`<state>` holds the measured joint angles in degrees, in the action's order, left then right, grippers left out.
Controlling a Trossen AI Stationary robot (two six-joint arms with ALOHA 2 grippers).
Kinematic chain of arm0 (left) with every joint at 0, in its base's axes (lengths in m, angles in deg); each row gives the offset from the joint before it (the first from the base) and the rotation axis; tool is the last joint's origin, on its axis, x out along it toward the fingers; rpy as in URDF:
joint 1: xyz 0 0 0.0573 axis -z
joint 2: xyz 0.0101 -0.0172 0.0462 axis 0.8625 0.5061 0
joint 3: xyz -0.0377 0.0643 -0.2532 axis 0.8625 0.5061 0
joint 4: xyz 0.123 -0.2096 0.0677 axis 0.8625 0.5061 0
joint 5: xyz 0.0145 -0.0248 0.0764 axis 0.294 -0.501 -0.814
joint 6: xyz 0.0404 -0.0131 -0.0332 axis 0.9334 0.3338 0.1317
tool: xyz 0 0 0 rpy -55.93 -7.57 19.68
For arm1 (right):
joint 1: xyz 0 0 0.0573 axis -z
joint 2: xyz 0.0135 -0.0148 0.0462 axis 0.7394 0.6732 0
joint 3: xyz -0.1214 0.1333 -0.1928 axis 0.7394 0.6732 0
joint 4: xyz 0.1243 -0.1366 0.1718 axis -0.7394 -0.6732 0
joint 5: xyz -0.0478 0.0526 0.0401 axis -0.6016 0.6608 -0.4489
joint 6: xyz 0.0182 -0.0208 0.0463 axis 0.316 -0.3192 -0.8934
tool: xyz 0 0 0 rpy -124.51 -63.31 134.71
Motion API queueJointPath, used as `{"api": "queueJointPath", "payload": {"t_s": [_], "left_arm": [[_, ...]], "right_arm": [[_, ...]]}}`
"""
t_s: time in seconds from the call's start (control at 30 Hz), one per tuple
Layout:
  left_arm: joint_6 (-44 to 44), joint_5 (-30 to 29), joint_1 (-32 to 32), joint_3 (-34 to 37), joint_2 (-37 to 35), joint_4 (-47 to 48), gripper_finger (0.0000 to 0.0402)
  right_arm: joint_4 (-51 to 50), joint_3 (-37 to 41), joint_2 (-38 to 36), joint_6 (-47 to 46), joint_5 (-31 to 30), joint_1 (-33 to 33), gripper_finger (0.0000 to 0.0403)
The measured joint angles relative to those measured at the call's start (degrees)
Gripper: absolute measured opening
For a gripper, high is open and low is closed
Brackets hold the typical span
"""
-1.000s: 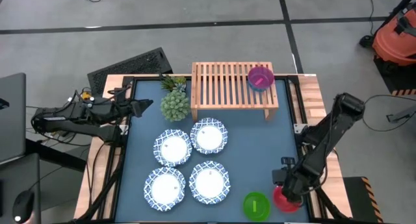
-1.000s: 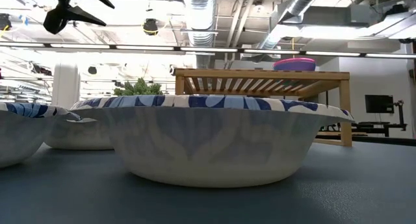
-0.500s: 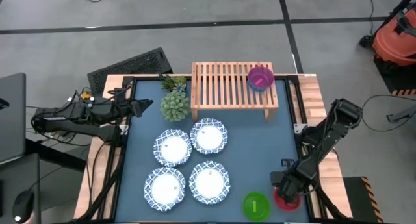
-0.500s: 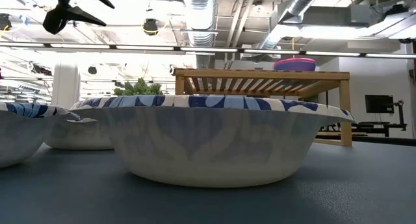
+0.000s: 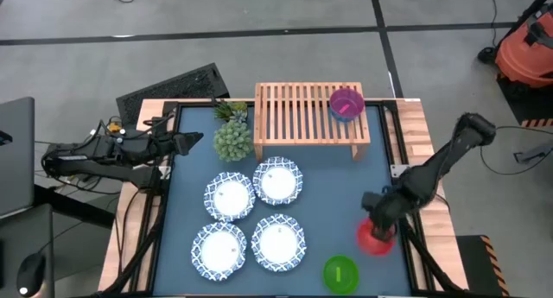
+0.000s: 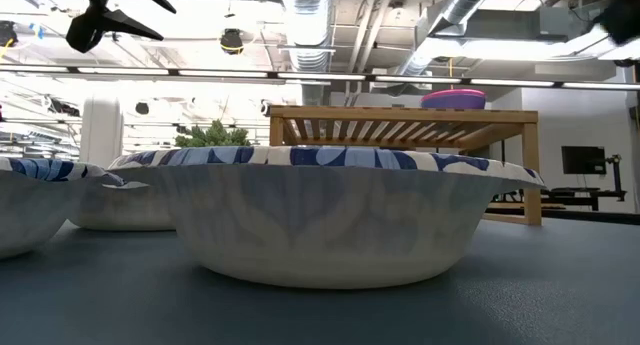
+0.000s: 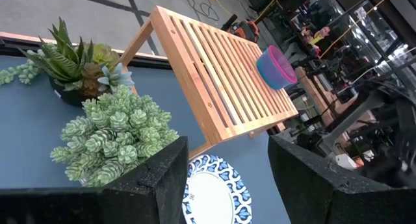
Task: Place and stack bowls onto a shelf
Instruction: Stack the orange bowl on top of the red bowl on the shelf
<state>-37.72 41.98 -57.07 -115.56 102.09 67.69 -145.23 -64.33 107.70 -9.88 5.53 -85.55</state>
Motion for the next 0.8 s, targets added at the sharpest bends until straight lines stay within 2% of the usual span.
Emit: {"api": "queueJointPath", "payload": {"t_s": [0.23,0.33,0.47,0.57,0.8], "left_arm": [[-0.4,0.0,0.0,0.0,0.0,0.0,0.0197],[-0.4,0.0,0.0,0.0,0.0,0.0,0.0196],[-0.4,0.0,0.0,0.0,0.0,0.0,0.0197],[-0.4,0.0,0.0,0.0,0.0,0.0,0.0197],[-0.4,0.2,0.0,0.0,0.0,0.0,0.0197]], "right_arm": [[-2.0,-10.5,-8.5,-0.9,-15.3,19.6,0.0023],[-4.6,-17.2,-9.1,2.2,-17.6,30.0,0.0023],[-8.4,-26.2,-7.4,10.6,-17.7,44.6,0.0023],[-10.3,-32.5,-4.6,20.1,-15.6,55.5,0.0023],[-11.9,-45.8,6.1,38.6,-5.8,76.8,0.0023]]}}
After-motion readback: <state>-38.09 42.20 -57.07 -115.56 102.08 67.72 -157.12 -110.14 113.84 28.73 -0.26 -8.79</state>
